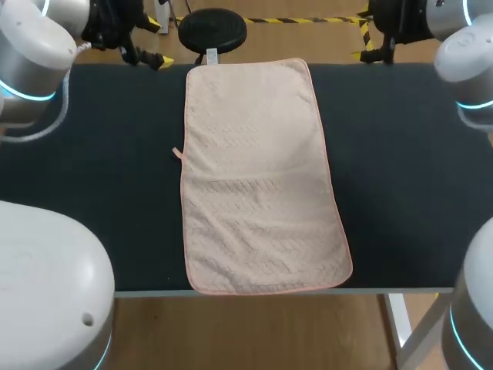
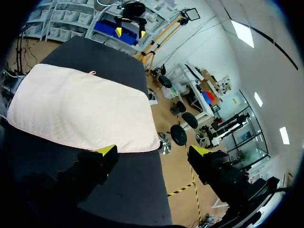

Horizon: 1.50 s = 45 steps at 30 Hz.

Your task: Fold the towel

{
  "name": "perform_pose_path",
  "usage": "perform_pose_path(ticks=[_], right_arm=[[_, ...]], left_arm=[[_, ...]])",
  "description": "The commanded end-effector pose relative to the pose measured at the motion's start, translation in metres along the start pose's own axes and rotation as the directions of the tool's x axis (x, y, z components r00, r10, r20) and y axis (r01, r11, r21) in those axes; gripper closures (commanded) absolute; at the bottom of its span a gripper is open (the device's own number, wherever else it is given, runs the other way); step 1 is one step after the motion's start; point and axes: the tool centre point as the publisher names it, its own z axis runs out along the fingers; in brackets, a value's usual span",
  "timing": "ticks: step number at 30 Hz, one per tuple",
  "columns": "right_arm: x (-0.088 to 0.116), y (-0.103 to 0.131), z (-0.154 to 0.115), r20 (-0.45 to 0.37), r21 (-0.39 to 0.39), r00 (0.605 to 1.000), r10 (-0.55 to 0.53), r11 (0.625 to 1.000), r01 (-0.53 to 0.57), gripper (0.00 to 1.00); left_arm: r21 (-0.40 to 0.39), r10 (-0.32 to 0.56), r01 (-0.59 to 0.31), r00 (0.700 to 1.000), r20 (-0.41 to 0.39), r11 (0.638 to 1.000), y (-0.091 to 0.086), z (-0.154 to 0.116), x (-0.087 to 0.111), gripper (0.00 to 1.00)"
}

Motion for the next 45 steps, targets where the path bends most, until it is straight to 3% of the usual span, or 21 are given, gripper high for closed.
perform_pose_path(ticks=[1,3,5,10,18,23,29,35,39,43,45], right_arm=[[-0.004,0.002,-0.001,-0.109,0.049,0.994,0.004,0.999,0.002,0.00],[-0.004,0.002,-0.001,-0.109,0.049,0.994,0.004,0.999,0.002,0.00],[0.007,0.014,0.006,-0.167,0.098,0.984,-0.065,0.992,0.082,0.00],[0.032,0.033,0.021,-0.245,0.199,0.961,-0.131,0.963,0.182,0.00],[0.064,0.038,0.037,-0.374,0.308,0.926,-0.043,0.936,0.168,0.00],[0.082,0.037,0.049,-0.387,0.348,0.922,0.034,0.931,0.111,0.00],[0.101,0.037,0.057,-0.409,0.367,0.912,0.044,0.922,0.120,0.00],[0.123,0.030,0.066,-0.423,0.382,0.905,0.048,0.915,0.130,0.00],[0.134,0.022,0.074,-0.434,0.384,0.900,0.046,0.913,0.139,0.00],[0.141,0.017,0.083,-0.457,0.391,0.888,0.056,0.909,0.144,0.00],[0.141,0.018,0.083,-0.469,0.371,0.882,0.044,0.916,0.151,0.00]], left_arm=[[-0.039,-0.001,0.001,1.000,-0.024,0.999,-0.002,0.000,-0.003,0.00],[-0.063,0.025,-0.028,0.999,-0.040,0.998,-0.002,0.003,0.000,0.00],[-0.148,0.066,-0.077,0.994,-0.082,0.986,-0.001,0.012,0.008,0.00],[-0.310,0.173,-0.229,0.965,-0.197,0.923,-0.004,0.032,0.032,0.00],[-0.409,0.264,-0.363,0.923,-0.280,0.837,-0.003,0.046,0.061,0.00],[-0.436,0.262,-0.360,0.927,-0.269,0.825,0.001,0.053,0.074,0.00],[-0.497,0.222,-0.340,0.934,-0.282,0.799,0.013,0.070,0.088,0.00],[-0.514,0.188,-0.351,0.920,-0.343,0.783,0.025,0.099,0.105,0.00],[-0.487,0.144,-0.321,0.920,-0.365,0.812,0.034,0.113,0.110,0.00],[-0.500,0.119,-0.323,0.910,-0.397,0.803,0.048,0.127,0.114,0.00],[-0.481,0.093,-0.298,0.910,-0.404,0.825,0.053,0.129,0.113,0.00]])
